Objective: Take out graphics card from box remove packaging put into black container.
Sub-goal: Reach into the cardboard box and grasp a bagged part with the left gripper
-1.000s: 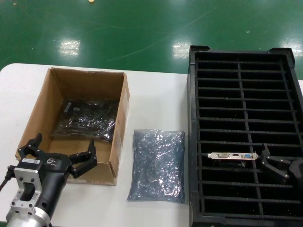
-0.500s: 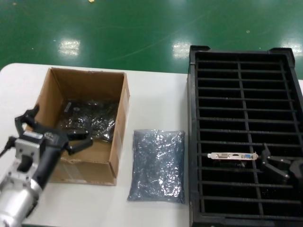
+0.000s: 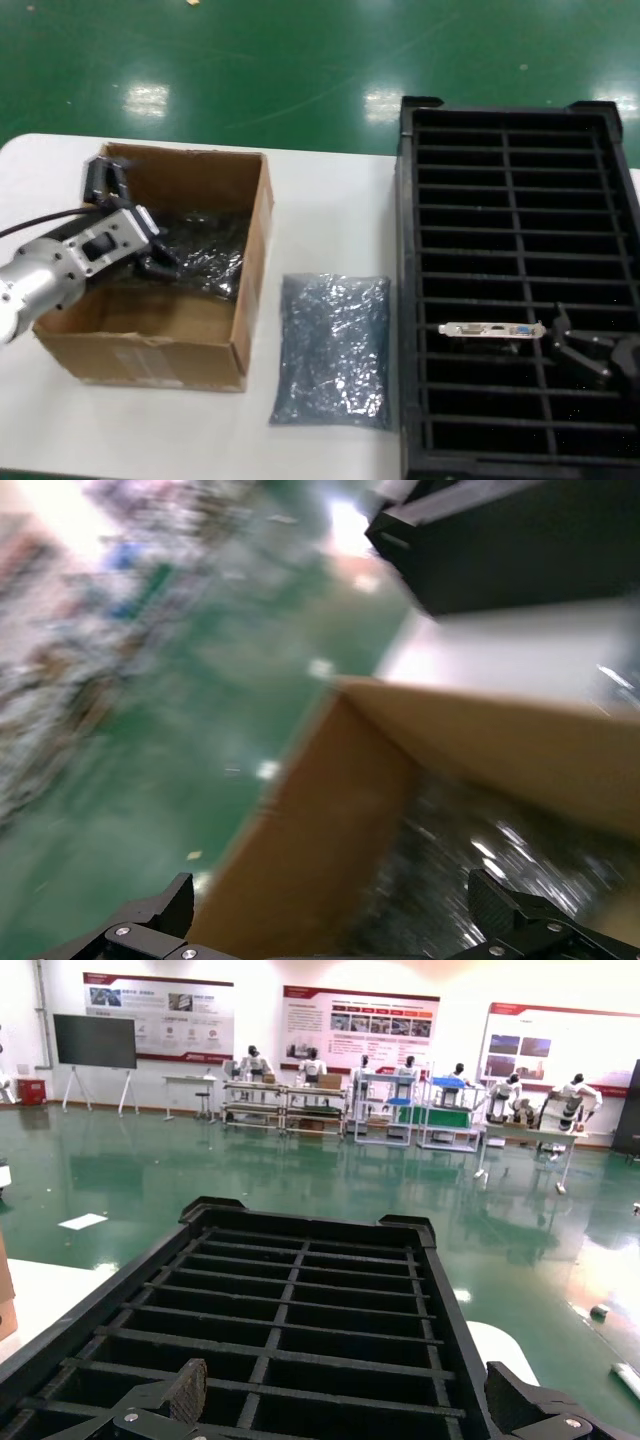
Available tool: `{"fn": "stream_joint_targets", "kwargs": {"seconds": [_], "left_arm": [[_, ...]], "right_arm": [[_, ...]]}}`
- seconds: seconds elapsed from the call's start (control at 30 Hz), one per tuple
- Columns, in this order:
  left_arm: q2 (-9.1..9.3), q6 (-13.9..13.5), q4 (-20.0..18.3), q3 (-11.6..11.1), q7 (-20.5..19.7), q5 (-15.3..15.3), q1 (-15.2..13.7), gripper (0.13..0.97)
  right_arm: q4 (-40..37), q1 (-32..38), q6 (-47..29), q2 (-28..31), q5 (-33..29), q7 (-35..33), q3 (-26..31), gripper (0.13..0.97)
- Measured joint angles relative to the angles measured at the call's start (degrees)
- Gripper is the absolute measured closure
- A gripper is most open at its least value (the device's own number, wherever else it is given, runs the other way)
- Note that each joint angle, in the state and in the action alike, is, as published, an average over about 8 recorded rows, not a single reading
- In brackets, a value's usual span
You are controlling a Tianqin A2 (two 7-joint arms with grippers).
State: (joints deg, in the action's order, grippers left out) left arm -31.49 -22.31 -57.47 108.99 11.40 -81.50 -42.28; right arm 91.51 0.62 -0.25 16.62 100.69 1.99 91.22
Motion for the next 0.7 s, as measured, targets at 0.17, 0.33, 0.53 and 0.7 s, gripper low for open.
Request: {"fn": "stream_joint_targets", "kwargs": {"seconds": [0.17,0.33,0.53,0.7], "left_arm": [[2.08,-8.82,13.47,4.88,8.29,2.76,-9.77,0.132],[5.72,-11.68,26.87,7.71,16.93,4.6,-17.39,0.132],[11.06,-9.69,41.93,8.12,29.85,4.69,-24.09,0.132],[14.47,-5.98,49.86,7.13,38.92,3.72,-26.93,0.148]], "right_arm": [[0.0,0.0,0.0,0.0,0.0,0.0,0.0,0.129],[0.0,0.0,0.0,0.0,0.0,0.0,0.0,0.129],[0.0,0.0,0.0,0.0,0.0,0.01,0.0,0.129],[0.0,0.0,0.0,0.0,0.0,0.01,0.0,0.129]]}}
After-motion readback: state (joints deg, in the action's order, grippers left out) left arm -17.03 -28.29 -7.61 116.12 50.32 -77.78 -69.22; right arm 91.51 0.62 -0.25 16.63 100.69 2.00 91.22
